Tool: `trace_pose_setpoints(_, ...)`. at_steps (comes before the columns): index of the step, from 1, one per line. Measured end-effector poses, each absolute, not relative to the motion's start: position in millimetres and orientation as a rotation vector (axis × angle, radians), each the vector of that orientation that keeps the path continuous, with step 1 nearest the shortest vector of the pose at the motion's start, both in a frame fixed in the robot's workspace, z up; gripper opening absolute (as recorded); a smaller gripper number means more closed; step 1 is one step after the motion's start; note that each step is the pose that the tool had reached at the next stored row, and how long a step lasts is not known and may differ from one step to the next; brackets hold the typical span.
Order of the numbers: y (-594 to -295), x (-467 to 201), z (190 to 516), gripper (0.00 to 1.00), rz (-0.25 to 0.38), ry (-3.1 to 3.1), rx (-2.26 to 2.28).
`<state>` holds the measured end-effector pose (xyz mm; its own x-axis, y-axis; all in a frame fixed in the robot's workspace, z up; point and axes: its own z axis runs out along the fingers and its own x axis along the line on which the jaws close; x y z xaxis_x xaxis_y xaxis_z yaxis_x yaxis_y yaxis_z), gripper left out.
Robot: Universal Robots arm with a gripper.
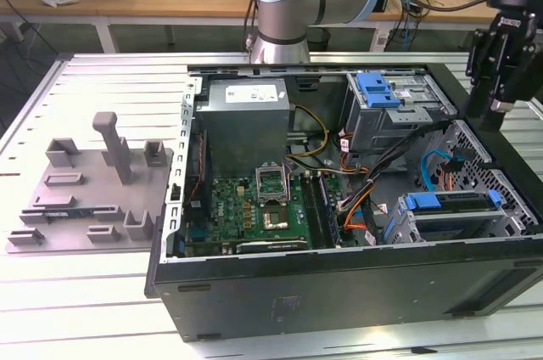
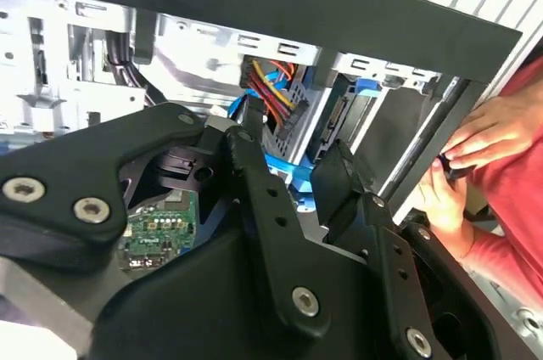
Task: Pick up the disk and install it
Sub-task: 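Insert the first disk wire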
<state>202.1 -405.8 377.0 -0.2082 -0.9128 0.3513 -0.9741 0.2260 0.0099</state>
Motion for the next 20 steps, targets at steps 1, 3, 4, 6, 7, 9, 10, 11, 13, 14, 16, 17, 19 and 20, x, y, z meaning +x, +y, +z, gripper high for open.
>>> trace_pose_setpoints(1,-405.2,202.0,375.8,0.50,0.318,-2.216,1.763)
trace_pose_setpoints(3,-405.0,201.8,373.3,0.50,0.325,-2.212,1.759)
trace_pose_setpoints(4,-405.0,201.7,372.5,0.50,0.327,-2.211,1.759)
trace_pose_setpoints(6,-404.9,201.1,370.1,0.50,0.334,-2.207,1.755)
trace_pose_setpoints(7,-404.9,200.8,369.4,0.50,0.336,-2.206,1.754)
trace_pose_setpoints(9,-404.9,199.5,367.0,0.50,0.343,-2.202,1.750)
trace_pose_setpoints(10,-404.9,198.8,365.8,0.50,0.346,-2.201,1.749)
trace_pose_setpoints(11,-404.9,197.6,363.5,0.50,0.349,-2.199,1.747)
trace_pose_setpoints(13,-404.8,196.3,360.2,0.50,0.356,-2.196,1.744)
trace_pose_setpoints(14,-404.8,196.2,359.6,0.50,0.357,-2.195,1.744)
trace_pose_setpoints(16,-404.8,195.7,358.0,0.50,0.362,-2.192,1.741)
trace_pose_setpoints(17,-404.8,195.6,357.6,0.50,0.364,-2.190,1.740)
trace_pose_setpoints(19,-404.9,195.4,356.6,0.50,0.367,-2.186,1.736)
trace_pose_setpoints(20,-404.9,195.2,356.2,0.50,0.369,-2.184,1.735)
